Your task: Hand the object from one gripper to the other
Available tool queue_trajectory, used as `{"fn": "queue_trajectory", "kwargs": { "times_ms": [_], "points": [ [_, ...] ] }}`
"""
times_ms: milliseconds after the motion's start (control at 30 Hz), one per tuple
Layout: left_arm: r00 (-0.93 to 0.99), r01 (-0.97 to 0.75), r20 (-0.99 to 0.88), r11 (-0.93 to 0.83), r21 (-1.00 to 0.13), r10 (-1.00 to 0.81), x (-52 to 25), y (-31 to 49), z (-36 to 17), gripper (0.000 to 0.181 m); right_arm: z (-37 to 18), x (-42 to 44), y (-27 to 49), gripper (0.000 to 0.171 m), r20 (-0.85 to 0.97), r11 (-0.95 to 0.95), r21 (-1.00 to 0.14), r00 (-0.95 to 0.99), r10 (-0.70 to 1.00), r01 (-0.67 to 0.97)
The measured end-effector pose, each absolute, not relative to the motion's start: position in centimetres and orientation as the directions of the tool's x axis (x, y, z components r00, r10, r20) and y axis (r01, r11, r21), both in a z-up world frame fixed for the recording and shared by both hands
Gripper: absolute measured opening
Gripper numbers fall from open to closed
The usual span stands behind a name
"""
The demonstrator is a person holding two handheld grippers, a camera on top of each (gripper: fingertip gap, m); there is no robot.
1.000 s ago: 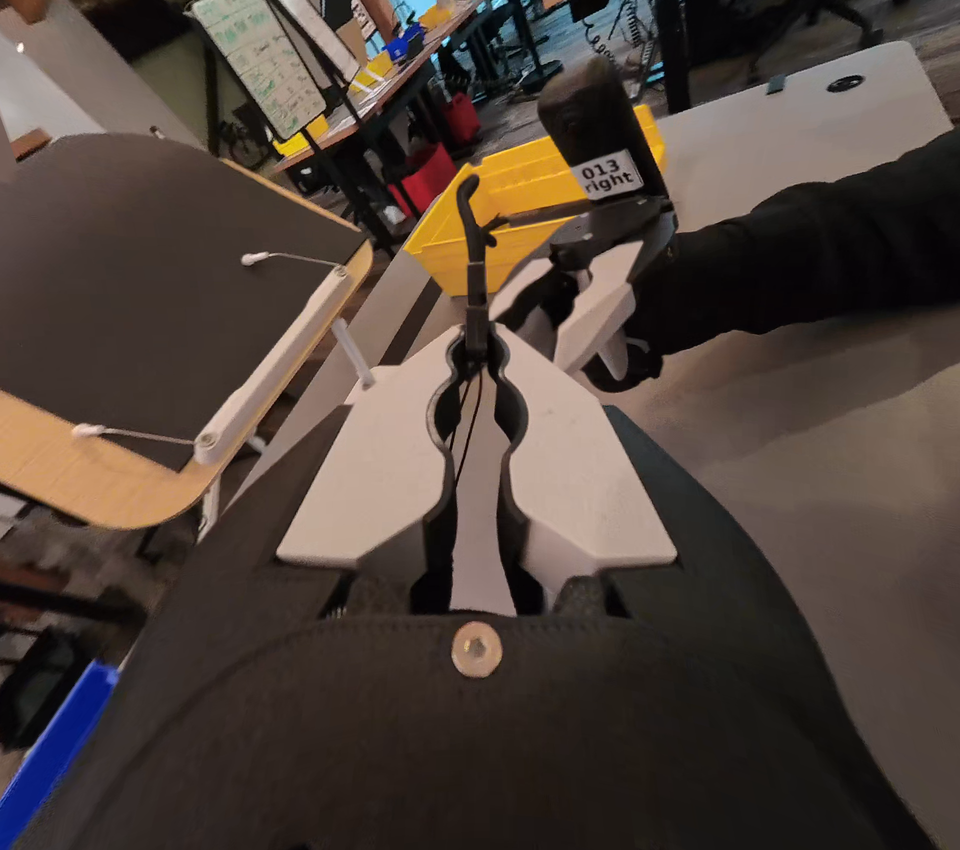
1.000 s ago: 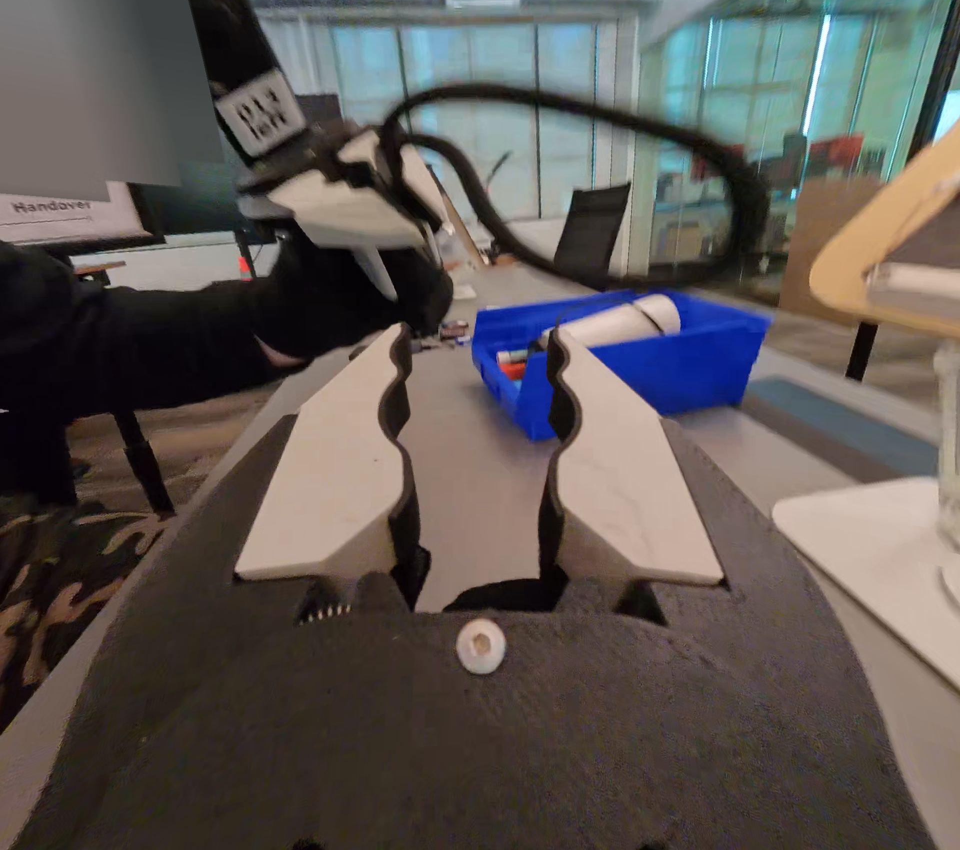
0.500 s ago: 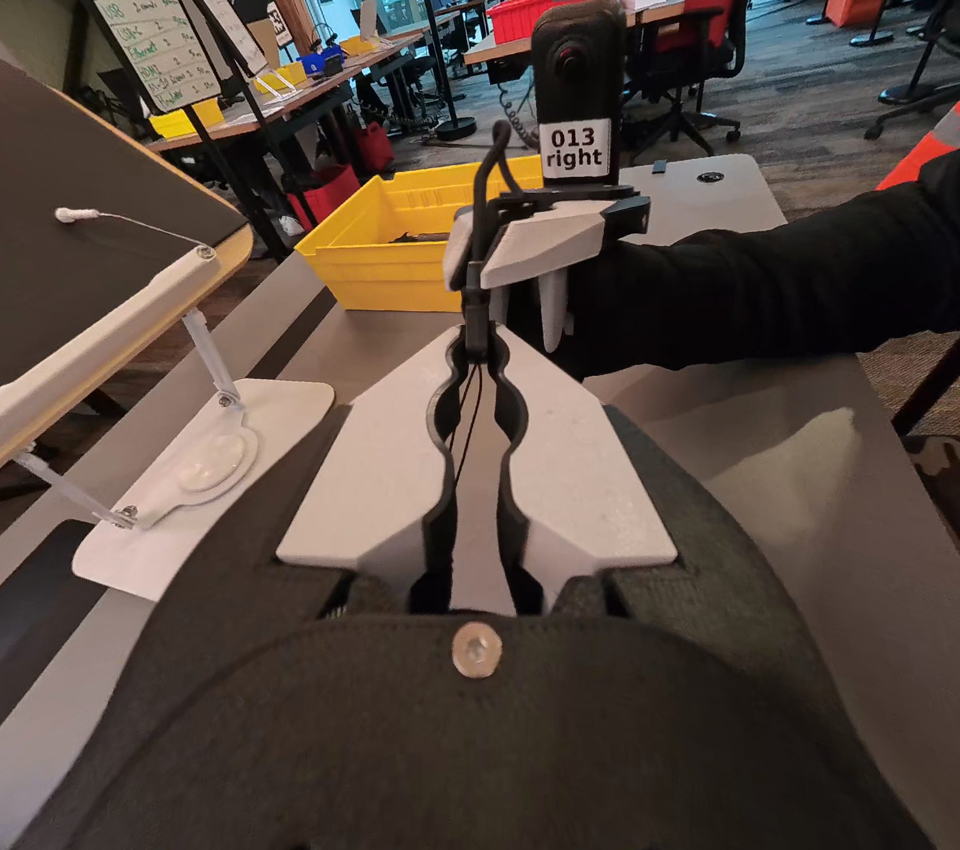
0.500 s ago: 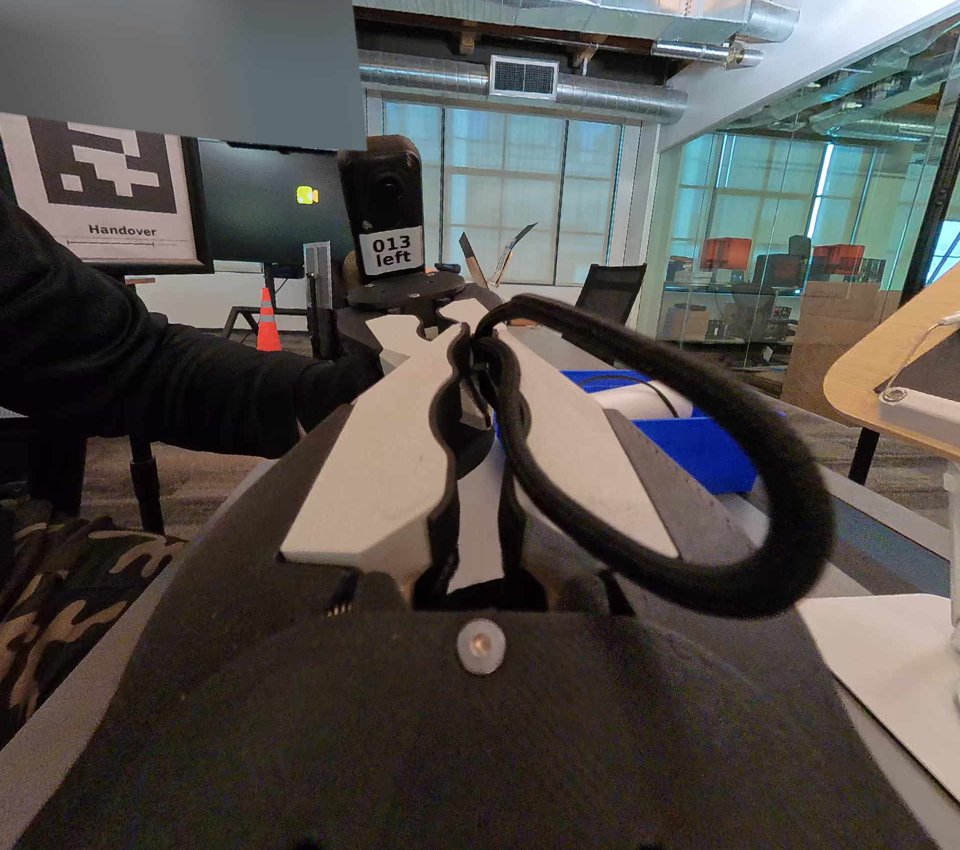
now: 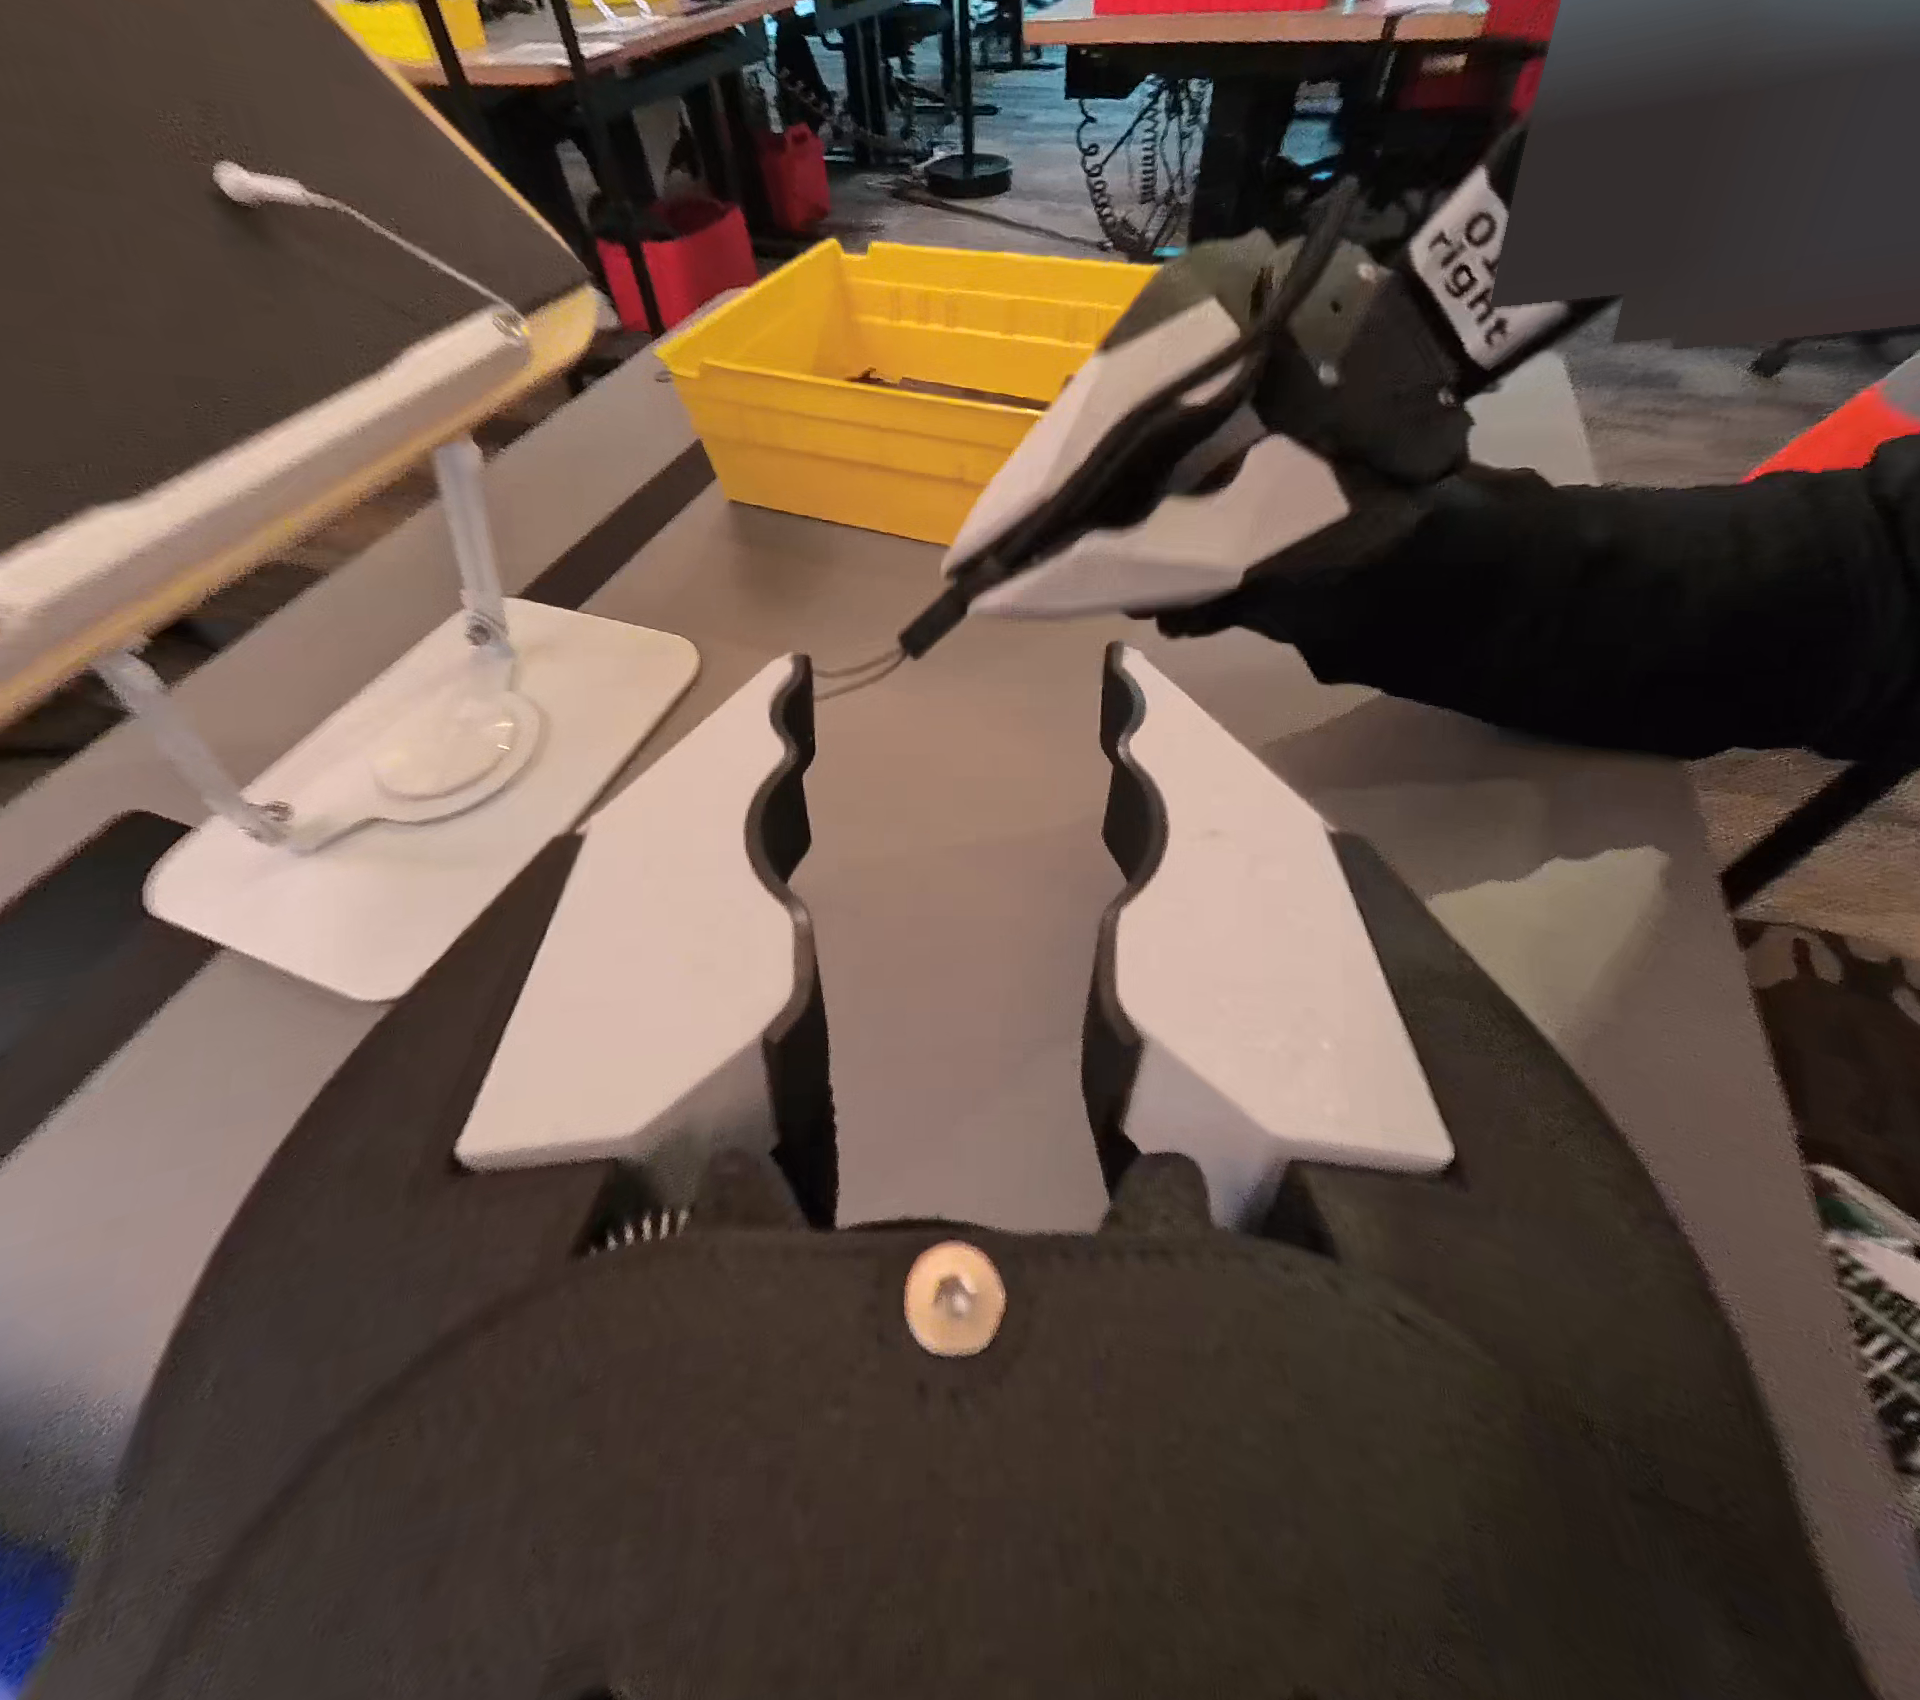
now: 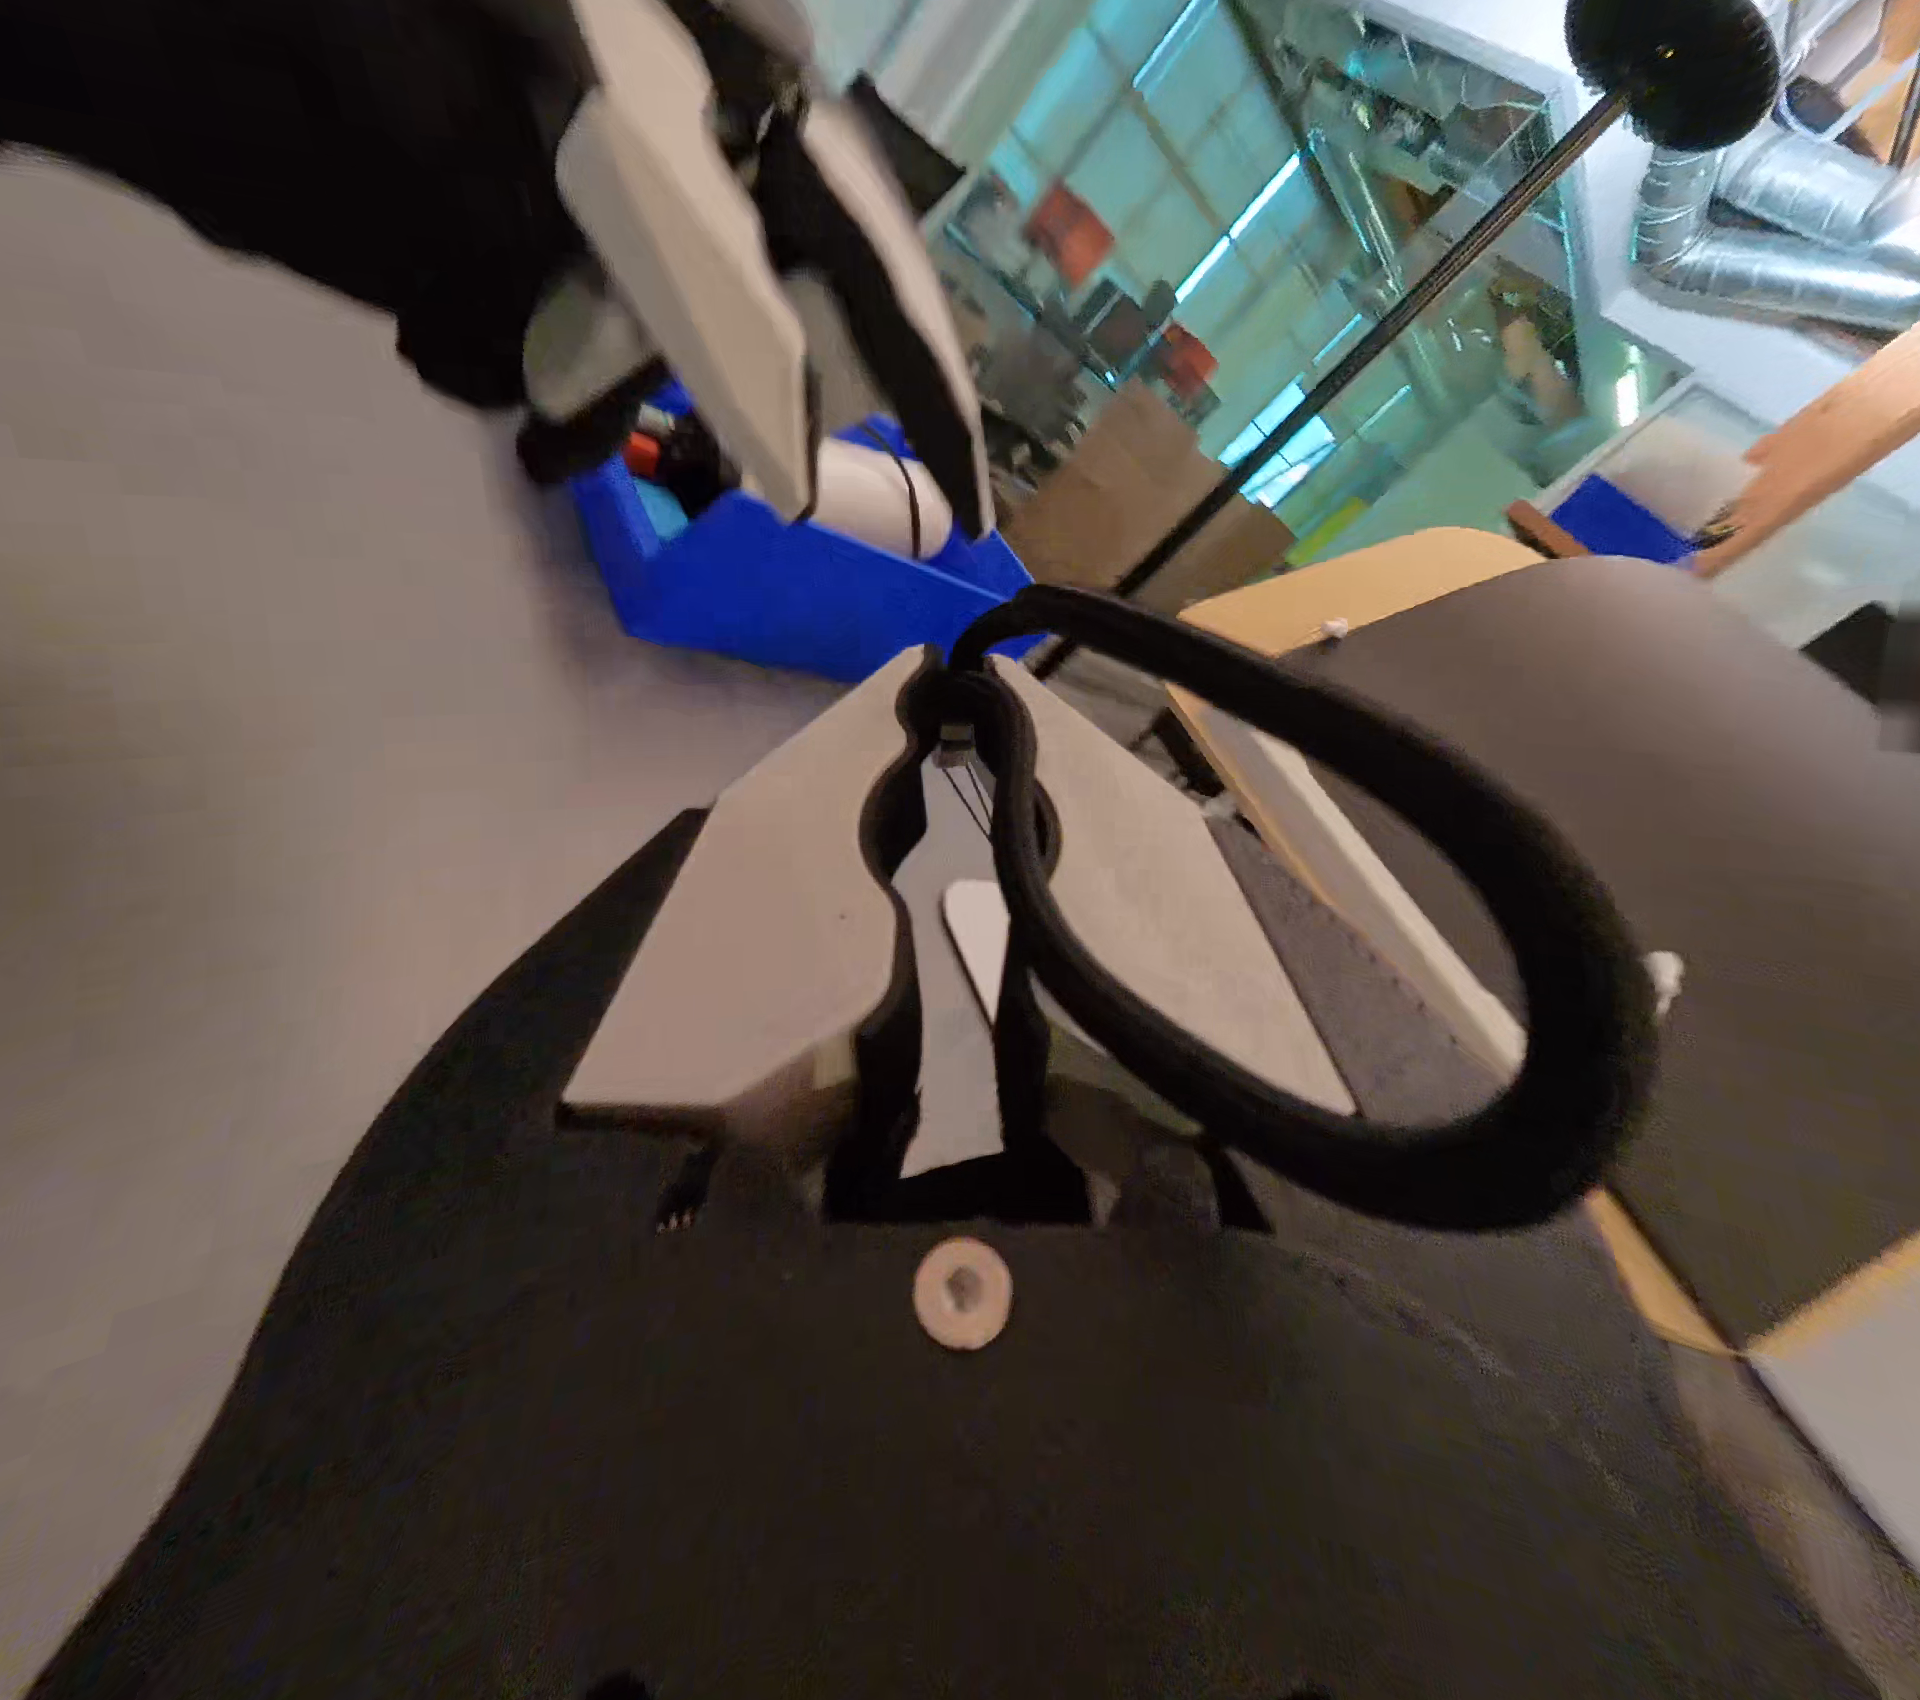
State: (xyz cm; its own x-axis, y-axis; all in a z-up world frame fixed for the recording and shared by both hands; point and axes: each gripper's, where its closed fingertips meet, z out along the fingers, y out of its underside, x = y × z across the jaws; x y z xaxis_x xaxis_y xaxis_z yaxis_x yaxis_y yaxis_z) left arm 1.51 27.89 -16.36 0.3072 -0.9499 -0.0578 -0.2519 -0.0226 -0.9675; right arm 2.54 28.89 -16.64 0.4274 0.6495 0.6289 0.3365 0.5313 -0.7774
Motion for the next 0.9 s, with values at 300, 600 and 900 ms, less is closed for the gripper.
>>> {"fn": "queue_trajectory", "kwargs": {
  "times_ms": [300, 600, 900],
  "points": [
    [0.093, -0.58, -0.551, 0.405, -0.707, -0.829, 5.1, 23.9, -17.4, 0.048, -19.4, 1.3, 29.2, 0.005, 0.759, 0.566, -0.644, 0.337, 0.558, 0.514],
    [0.054, -0.639, -0.618, 0.448, -0.625, -0.784, 6.1, 23.9, -18.6, 0.002, -19.9, 1.1, 29.0, 0.002, 0.786, 0.579, -0.607, 0.301, 0.541, 0.544],
    [0.089, -0.581, -0.503, 0.365, -0.727, -0.86, 4.0, 23.6, -18.7, 0.002, -19.5, 1.6, 29.5, 0.003, 0.765, 0.562, -0.636, 0.34, 0.546, 0.529]
  ]
}}
